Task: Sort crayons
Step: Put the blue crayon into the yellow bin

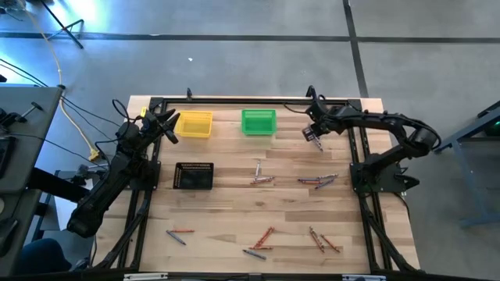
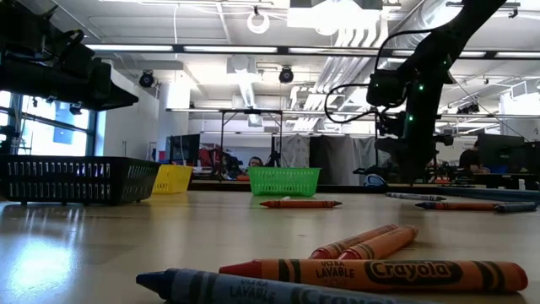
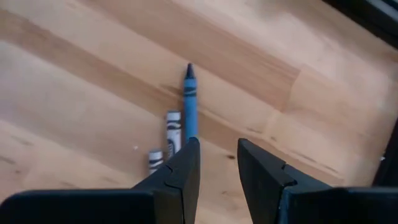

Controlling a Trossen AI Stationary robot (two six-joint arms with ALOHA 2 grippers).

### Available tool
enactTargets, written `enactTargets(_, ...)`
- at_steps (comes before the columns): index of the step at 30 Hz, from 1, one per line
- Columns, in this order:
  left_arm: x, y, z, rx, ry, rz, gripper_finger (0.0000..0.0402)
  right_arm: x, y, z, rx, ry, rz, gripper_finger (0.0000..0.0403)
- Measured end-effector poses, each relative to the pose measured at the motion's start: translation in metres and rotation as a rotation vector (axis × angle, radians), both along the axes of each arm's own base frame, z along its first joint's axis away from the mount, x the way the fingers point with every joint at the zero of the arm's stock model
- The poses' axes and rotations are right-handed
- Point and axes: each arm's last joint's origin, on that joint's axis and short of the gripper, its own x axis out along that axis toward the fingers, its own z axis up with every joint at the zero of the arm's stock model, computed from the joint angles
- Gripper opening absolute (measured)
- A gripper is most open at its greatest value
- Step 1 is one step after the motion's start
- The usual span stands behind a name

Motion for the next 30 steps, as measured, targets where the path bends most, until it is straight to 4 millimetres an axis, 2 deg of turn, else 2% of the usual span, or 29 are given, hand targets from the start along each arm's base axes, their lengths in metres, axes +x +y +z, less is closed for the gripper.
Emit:
enactTargets(6,0.000,0.000,0.000,0.000,0.000,0.000,0.0117,0.007,0.009,0.000,-0.034,0.022,0.021,0.0100)
enactTargets(15,0.000,0.000,0.000,0.000,0.000,-0.001,0.0117,0.008,0.010,0.001,-0.068,0.028,-0.024,0.0100)
enactTargets(23,0.000,0.000,0.000,0.000,0.000,0.000,0.0117,0.002,0.018,-0.017,-0.075,0.012,-0.052,0.0100)
enactTargets(30,0.000,0.000,0.000,0.000,0.000,-0.001,0.0117,0.002,0.018,-0.017,-0.065,-0.007,-0.055,0.0100)
